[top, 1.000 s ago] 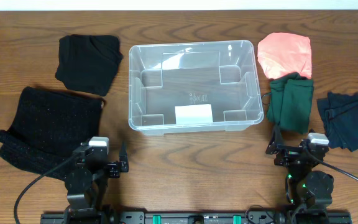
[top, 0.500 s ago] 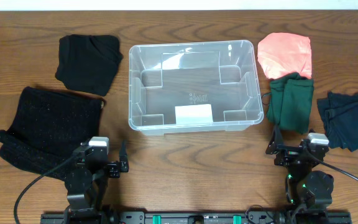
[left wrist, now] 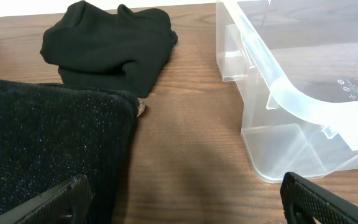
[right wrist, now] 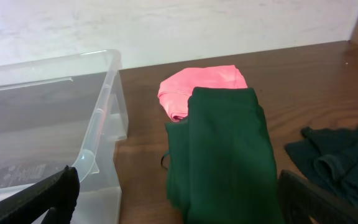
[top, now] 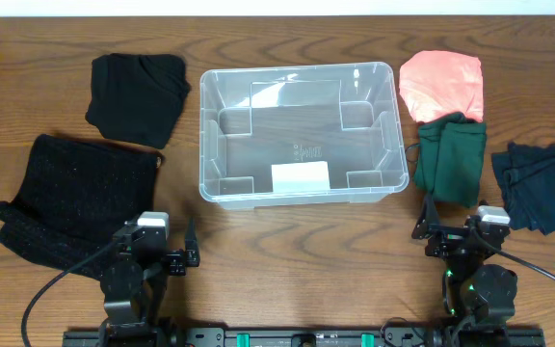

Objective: Pack container

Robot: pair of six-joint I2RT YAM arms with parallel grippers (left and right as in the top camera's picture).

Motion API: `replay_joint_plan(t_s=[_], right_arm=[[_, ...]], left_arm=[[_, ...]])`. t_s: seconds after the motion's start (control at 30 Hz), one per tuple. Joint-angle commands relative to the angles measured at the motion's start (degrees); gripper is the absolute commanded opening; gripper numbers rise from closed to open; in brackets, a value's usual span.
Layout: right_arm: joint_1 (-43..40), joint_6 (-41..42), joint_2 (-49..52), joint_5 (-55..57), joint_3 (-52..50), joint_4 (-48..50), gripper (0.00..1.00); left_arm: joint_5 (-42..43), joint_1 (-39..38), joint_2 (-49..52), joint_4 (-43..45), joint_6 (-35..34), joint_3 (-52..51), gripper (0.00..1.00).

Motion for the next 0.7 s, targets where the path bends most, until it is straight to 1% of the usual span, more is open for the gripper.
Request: replay_joint_plan(t_s=[0.0,0.23,0.33,0.37,0.43,0.53,0.67], right_arm=[[-0.66,0.57,-0.28,-0.37,-0.28,0.15,0.99],[-0.66,0.57,-0.28,-0.37,-0.28,0.15,0.99],[-0.66,0.57,-0.28,-0.37,-0.28,0.15,0.99],[-0.66,0.57,-0.28,-0.37,-0.28,0.15,0.99],[-0.66,0.57,-0.28,-0.37,-0.28,0.15,0.99],[-0.66,0.57,-0.28,-0.37,-0.28,0.15,0.99],[-0.66,0.57,-0.28,-0.37,-0.28,0.15,0.99]], left_arm=[[0.09,-0.09,0.11,-1.09,-2.4,-0.24,0.98],[-0.24,-0.09,1.62,-0.92,-7.3,3.8,0.98],[-0.57,-0.07,4.92,-0.33,-10.01,8.68,0.98],[-0.59,-0.07,6.45,-0.11,-9.99,10.64,0.98],[-1.6,-0.07,10.38,0.13,-10.01,15.21,0.98],[-3.89,-0.07,19.61,-0.72,-9.94,24.37,0.98],[-7.32,-0.07,33.48,-7.1,-9.44,38.1,0.98]])
